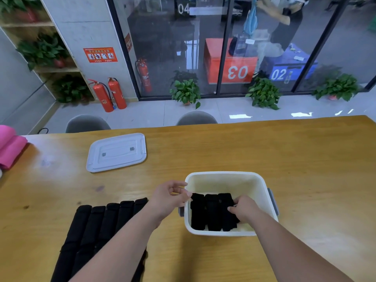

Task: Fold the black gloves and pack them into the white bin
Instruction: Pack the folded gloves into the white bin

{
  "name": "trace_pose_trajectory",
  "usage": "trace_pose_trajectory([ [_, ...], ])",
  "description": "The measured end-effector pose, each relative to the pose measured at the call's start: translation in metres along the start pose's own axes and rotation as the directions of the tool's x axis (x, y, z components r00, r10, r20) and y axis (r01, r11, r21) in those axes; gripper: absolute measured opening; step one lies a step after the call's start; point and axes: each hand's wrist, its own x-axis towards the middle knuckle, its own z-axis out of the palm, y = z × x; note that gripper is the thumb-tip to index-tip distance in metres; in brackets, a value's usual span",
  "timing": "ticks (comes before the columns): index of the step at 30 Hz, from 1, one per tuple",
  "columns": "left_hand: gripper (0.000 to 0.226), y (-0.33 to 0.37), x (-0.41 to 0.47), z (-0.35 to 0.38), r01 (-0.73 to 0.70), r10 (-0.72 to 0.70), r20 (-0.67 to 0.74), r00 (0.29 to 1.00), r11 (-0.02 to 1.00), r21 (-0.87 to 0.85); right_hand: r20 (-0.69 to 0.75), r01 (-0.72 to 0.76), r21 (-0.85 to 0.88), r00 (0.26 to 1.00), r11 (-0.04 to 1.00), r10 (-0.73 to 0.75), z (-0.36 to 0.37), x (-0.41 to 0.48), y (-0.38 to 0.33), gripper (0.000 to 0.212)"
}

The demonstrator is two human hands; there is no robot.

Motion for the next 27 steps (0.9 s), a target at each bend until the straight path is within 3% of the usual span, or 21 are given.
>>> trace_pose_trajectory([
  [3, 0.036, -0.004, 0.000, -0.003, 0.009, -0.009, -0.019, 1.000, 1.000, 0.005, 0.038, 0.003, 0.042, 0.999, 0.999, -0.005, 0.002, 0.004, 0.003, 0.016],
  [11, 0.033, -0.008, -0.001, -0.005, 0.001, -0.002, -0.048, 0.999, 1.000, -0.018, -0.015, 0.011, -0.149, 1.000, 0.989, -0.014, 0.006, 0.008, 0.004, 0.023],
  [18, 0.033, -0.014, -0.002, -0.013, 0.001, -0.002, -0.047, 0.999, 1.000, -0.027, -0.031, 0.025, -0.230, 0.999, 0.973, -0.033, -0.006, -0.004, -0.006, 0.041],
  [21, 0.033, -0.017, -0.004, -0.020, -0.001, 0.000, -0.057, 0.998, 1.000, -0.019, -0.101, 0.094, -0.133, 0.989, 0.987, -0.108, -0.017, -0.011, -0.020, 0.058],
  [24, 0.034, -0.020, -0.006, -0.029, 0.004, -0.004, -0.075, 0.997, 1.000, -0.003, -0.209, 0.204, 0.035, 0.959, 0.978, -0.192, -0.029, -0.025, -0.044, 0.053],
  [27, 0.034, -0.024, -0.009, -0.039, 0.003, -0.003, -0.093, 0.996, 1.000, -0.003, -0.288, 0.315, 0.093, 0.917, 0.944, -0.278, -0.039, -0.043, -0.073, 0.044],
])
